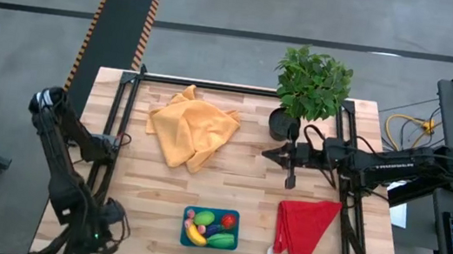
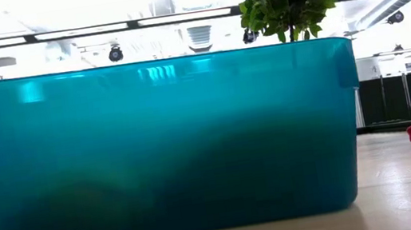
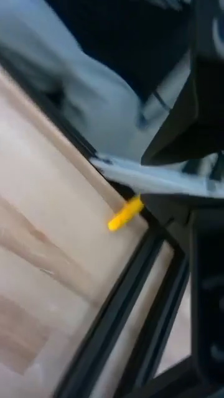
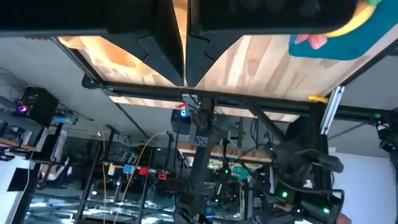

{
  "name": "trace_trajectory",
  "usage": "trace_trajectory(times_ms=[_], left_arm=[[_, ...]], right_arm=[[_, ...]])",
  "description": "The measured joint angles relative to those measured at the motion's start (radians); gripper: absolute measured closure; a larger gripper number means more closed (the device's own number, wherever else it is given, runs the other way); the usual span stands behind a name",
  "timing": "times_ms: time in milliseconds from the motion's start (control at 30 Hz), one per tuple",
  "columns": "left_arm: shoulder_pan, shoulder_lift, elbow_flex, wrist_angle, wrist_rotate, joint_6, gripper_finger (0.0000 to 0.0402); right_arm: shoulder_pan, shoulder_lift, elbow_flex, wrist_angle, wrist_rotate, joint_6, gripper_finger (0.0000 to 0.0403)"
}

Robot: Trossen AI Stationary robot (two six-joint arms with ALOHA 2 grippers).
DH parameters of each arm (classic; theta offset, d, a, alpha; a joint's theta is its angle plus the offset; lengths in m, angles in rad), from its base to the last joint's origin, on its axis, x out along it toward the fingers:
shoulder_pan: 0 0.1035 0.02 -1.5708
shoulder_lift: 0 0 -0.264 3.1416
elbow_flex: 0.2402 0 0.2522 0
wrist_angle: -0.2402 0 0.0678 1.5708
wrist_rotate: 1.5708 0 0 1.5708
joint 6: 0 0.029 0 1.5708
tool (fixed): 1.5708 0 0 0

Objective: Pick and placing Produce into tupperware
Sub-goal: Put the yellow corn into the blue bin

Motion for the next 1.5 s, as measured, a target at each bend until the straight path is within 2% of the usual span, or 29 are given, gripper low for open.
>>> trace_trajectory(times_ms=[167,200,233,367,433,633,1100,1333,1500], left_arm=[[0.053,-0.014,-0.001,0.052,-0.002,-0.318,0.0250],[0.057,-0.013,0.000,0.051,-0.002,-0.422,0.0237],[0.070,0.002,0.009,0.046,0.016,-0.463,0.0229],[0.135,0.122,0.055,0.097,0.179,-0.437,0.0230],[0.149,0.162,0.068,0.135,0.229,-0.426,0.0238],[0.146,0.247,0.099,0.120,0.235,-0.460,0.0257],[0.072,0.356,0.125,0.066,0.181,-0.457,0.0267],[0.054,0.420,0.155,0.069,0.260,-0.479,0.0267],[0.050,0.427,0.174,0.011,0.264,-0.479,0.0267]], right_arm=[[0.000,0.000,0.003,-0.002,0.047,0.008,0.0394],[0.000,0.000,0.003,-0.005,0.064,0.006,0.0394],[0.000,0.000,0.001,-0.005,0.081,0.001,0.0394],[0.000,0.018,-0.002,-0.010,0.130,-0.007,0.0394],[0.000,0.022,-0.002,-0.011,0.130,-0.024,0.0393],[0.000,0.025,0.006,-0.024,0.130,-0.149,0.0393],[0.000,0.014,0.020,-0.069,0.130,-0.169,0.0393],[0.000,0.011,0.020,-0.068,0.129,-0.169,0.0394],[0.000,0.011,0.020,-0.068,0.129,-0.169,0.0394]])
